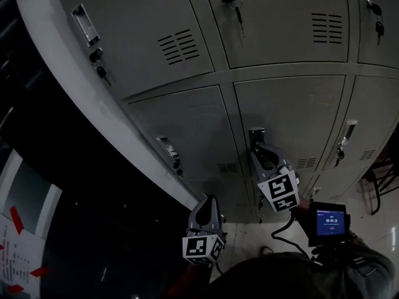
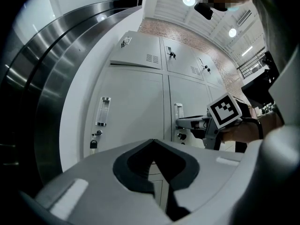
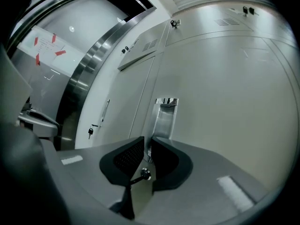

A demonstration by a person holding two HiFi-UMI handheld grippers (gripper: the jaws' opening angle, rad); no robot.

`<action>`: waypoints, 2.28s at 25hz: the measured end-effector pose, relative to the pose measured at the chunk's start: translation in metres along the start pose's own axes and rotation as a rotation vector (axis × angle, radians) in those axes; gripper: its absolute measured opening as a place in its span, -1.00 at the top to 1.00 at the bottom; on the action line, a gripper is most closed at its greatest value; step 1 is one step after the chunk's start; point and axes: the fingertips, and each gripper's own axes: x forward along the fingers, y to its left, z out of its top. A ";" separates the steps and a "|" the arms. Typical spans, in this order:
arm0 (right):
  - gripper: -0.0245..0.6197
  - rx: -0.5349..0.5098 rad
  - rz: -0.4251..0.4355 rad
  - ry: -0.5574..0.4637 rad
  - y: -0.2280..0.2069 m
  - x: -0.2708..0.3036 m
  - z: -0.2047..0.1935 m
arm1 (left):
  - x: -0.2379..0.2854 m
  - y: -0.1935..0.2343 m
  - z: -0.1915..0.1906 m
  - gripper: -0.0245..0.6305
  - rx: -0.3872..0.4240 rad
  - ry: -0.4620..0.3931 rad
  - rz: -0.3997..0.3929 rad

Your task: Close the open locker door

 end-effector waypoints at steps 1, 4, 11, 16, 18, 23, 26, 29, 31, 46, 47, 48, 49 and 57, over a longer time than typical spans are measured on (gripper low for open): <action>0.75 -0.003 -0.002 -0.002 0.000 0.000 0.000 | 0.001 0.000 0.000 0.92 0.001 0.000 -0.003; 0.75 -0.008 -0.004 -0.004 0.000 0.000 0.000 | 0.006 -0.003 0.002 0.92 0.003 0.002 -0.013; 0.75 -0.017 -0.011 -0.005 -0.001 -0.002 -0.002 | 0.017 -0.012 0.008 0.92 0.010 0.006 -0.036; 0.71 -0.035 -0.008 -0.005 0.000 -0.002 -0.002 | 0.020 -0.012 0.004 0.92 0.013 0.008 -0.046; 0.68 -0.042 -0.003 0.001 0.002 -0.002 -0.003 | 0.021 -0.012 0.005 0.92 0.013 0.010 -0.045; 0.62 -0.032 -0.004 0.024 0.001 -0.006 -0.009 | 0.023 -0.016 0.003 0.92 0.016 0.011 -0.060; 0.62 -0.030 -0.016 0.025 -0.002 -0.012 -0.009 | 0.023 -0.019 0.005 0.92 0.009 0.015 -0.061; 0.62 -0.032 -0.032 0.023 -0.008 -0.022 -0.007 | 0.025 -0.025 0.005 0.92 0.007 0.009 -0.072; 0.62 -0.031 -0.049 0.032 -0.013 -0.032 -0.008 | 0.024 -0.030 0.005 0.92 0.006 0.003 -0.087; 0.70 -0.020 -0.195 0.134 -0.012 -0.191 -0.015 | -0.028 -0.110 0.009 0.93 0.017 -0.015 -0.184; 0.70 -0.024 -0.201 0.144 -0.011 -0.203 -0.017 | -0.032 -0.117 0.009 0.93 0.021 -0.015 -0.192; 0.70 -0.027 -0.205 0.155 -0.009 -0.214 -0.020 | -0.037 -0.123 0.008 0.93 0.021 -0.012 -0.198; 0.70 -0.026 -0.211 0.164 -0.008 -0.224 -0.023 | -0.041 -0.130 0.007 0.93 0.018 -0.007 -0.204; 0.71 0.009 -0.203 0.168 -0.003 -0.290 -0.027 | -0.072 -0.175 0.002 0.93 0.006 0.020 -0.196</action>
